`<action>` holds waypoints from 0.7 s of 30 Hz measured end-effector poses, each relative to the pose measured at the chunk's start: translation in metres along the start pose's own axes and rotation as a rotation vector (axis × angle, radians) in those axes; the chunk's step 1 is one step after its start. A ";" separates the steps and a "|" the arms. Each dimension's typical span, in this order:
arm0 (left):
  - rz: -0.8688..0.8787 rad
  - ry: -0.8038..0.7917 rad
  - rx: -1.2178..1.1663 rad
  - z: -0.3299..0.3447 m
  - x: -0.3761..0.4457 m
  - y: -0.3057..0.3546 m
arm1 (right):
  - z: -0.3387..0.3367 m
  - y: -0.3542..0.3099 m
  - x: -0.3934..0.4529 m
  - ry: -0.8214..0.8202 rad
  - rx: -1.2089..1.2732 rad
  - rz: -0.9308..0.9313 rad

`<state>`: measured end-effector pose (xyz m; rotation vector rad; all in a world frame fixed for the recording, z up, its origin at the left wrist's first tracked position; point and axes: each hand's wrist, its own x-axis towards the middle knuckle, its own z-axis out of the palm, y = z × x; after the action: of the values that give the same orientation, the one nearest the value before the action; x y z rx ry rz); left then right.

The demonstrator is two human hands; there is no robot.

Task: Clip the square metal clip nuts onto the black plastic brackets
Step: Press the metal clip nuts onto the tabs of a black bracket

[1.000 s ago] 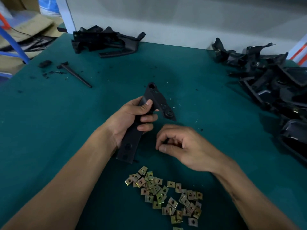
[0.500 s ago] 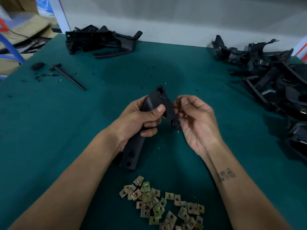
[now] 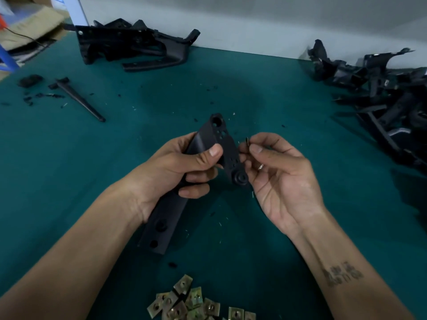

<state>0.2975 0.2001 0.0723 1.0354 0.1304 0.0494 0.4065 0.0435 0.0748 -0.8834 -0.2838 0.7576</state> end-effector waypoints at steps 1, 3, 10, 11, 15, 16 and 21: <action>-0.004 -0.003 0.004 0.000 0.000 0.000 | 0.000 0.001 0.000 -0.021 0.008 -0.004; -0.010 -0.009 0.012 0.001 0.000 0.000 | 0.001 0.002 -0.001 -0.039 0.010 -0.024; -0.014 -0.034 0.007 0.001 -0.001 0.001 | 0.005 0.007 0.002 0.056 -0.037 -0.067; -0.016 -0.038 0.007 0.001 -0.002 0.001 | 0.005 0.007 0.002 0.065 -0.042 -0.067; -0.017 -0.064 0.003 0.001 -0.002 0.001 | 0.004 0.003 0.000 0.026 -0.039 -0.037; -0.018 -0.065 0.002 0.001 -0.001 0.001 | 0.003 0.003 -0.001 0.001 -0.039 -0.023; -0.009 -0.082 0.006 0.000 -0.001 0.001 | 0.006 0.006 -0.002 -0.024 -0.070 0.000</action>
<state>0.2962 0.2003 0.0733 1.0414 0.0611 -0.0014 0.3995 0.0480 0.0735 -0.9405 -0.3327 0.7624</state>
